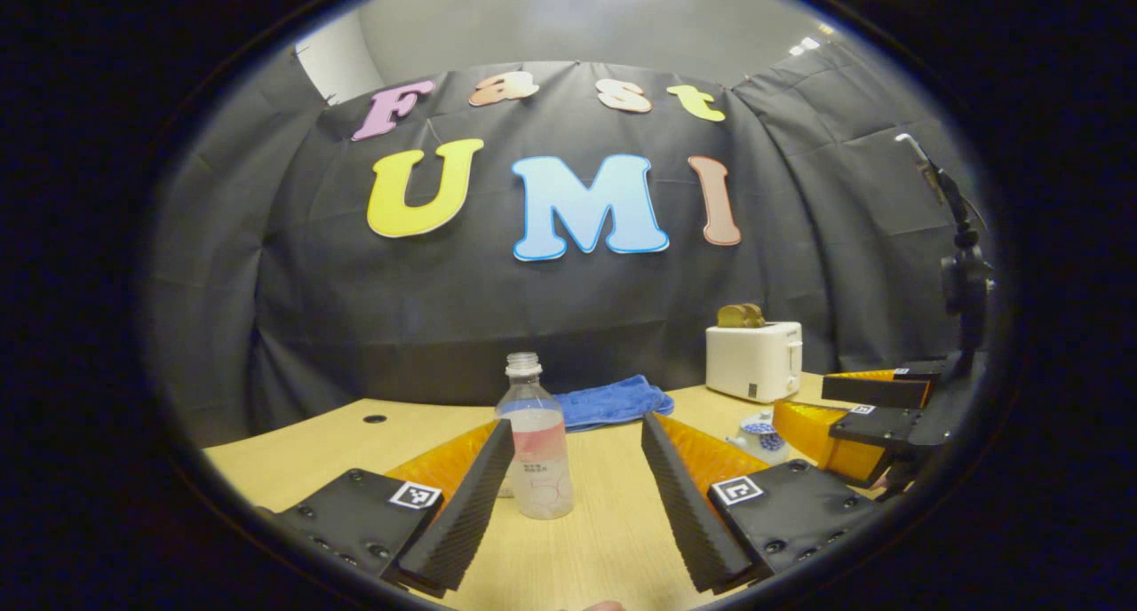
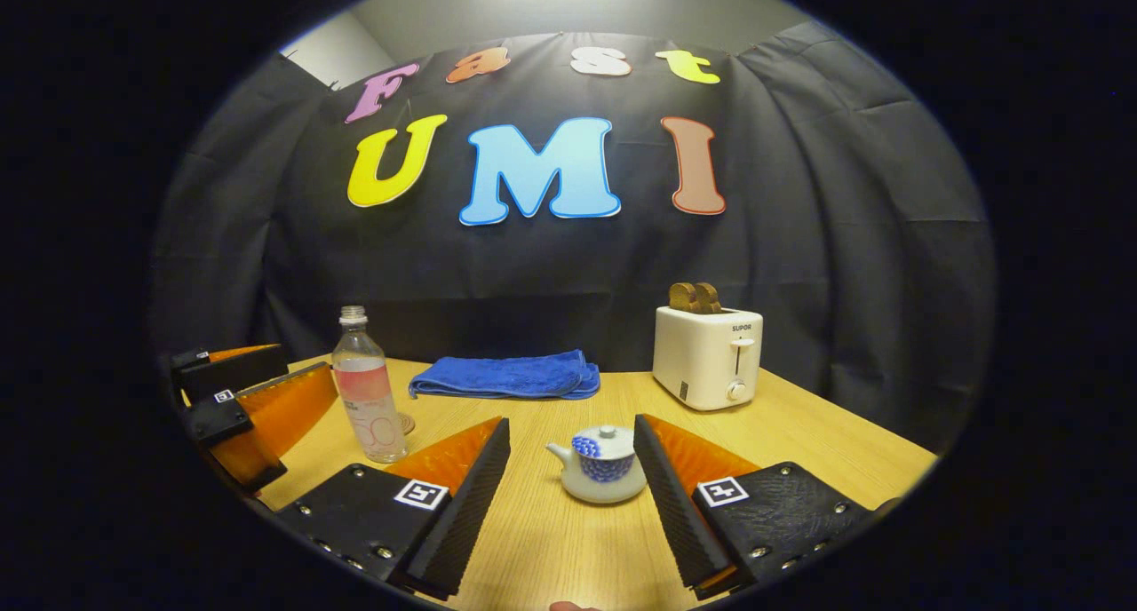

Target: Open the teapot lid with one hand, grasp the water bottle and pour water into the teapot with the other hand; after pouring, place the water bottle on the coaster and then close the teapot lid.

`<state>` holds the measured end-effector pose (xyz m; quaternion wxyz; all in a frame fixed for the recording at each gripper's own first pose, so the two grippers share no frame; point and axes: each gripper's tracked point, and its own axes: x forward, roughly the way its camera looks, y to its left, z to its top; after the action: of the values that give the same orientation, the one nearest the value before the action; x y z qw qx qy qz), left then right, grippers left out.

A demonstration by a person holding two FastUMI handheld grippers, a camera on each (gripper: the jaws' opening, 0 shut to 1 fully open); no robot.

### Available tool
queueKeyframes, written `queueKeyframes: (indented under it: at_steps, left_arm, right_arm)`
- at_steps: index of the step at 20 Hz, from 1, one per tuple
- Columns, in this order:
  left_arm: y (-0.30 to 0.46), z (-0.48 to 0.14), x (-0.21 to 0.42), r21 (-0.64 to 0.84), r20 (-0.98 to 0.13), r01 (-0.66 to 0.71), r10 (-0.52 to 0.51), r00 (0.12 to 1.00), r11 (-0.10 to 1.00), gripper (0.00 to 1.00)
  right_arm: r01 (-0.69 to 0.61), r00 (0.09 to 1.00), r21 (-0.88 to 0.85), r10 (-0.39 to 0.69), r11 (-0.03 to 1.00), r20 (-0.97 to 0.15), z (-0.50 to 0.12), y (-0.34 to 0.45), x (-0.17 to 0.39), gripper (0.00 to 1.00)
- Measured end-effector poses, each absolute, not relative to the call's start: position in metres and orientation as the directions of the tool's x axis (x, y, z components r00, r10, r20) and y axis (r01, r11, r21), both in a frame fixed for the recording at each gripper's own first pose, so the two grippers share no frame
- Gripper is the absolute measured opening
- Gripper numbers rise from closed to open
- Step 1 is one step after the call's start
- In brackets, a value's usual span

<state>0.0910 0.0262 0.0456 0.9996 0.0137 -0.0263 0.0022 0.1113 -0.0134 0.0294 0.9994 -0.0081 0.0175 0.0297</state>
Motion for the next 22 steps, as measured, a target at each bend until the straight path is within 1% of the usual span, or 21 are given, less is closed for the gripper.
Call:
queueKeyframes:
  at_steps: [5,9,12,13,14,15,16,17,22]
  left_arm:
    - [0.051,0.042,0.115,0.001,0.029,-0.043,0.043,0.999,0.999,1.00]
    - [0.058,0.038,0.132,-0.004,0.015,-0.038,0.038,0.999,0.999,1.00]
    - [0.063,0.032,0.139,-0.045,-0.004,-0.038,0.038,0.999,0.998,1.00]
    - [0.066,0.030,0.139,-0.044,-0.006,-0.045,0.045,0.999,0.998,1.00]
    - [0.070,0.031,0.139,-0.040,-0.006,-0.054,0.053,0.999,0.998,1.00]
    - [0.072,0.031,0.139,-0.040,-0.005,-0.055,0.055,0.998,0.998,1.00]
    - [0.072,0.031,0.139,-0.041,-0.005,-0.054,0.054,0.999,0.998,1.00]
    - [0.072,0.031,0.138,-0.040,-0.004,-0.057,0.056,0.998,0.998,1.00]
    - [0.075,0.029,0.137,-0.040,-0.008,-0.061,0.060,0.998,0.997,1.00]
  right_arm:
    - [-0.027,0.997,-0.042,0.023,0.999,-0.075,0.013,-0.027,0.152,0.87]
    - [-0.032,0.996,-0.022,0.030,0.999,-0.078,0.009,-0.026,0.167,0.87]
    - [-0.028,0.994,0.020,0.030,0.999,-0.102,0.003,-0.029,0.173,0.83]
    - [-0.011,0.994,0.025,0.014,1.000,-0.107,-0.001,-0.034,0.176,0.65]
    - [0.010,0.994,0.023,-0.007,1.000,-0.108,-0.001,-0.039,0.178,0.55]
    - [0.018,0.994,0.017,-0.016,1.000,-0.110,-0.002,-0.041,0.179,0.43]
    - [0.018,0.993,0.005,-0.017,1.000,-0.113,-0.004,-0.039,0.183,0.35]
    - [0.016,0.991,-0.019,-0.019,1.000,-0.129,-0.008,-0.039,0.181,0.34]
    - [-0.008,0.993,-0.080,-0.002,0.997,-0.120,-0.008,-0.036,0.183,0.34]
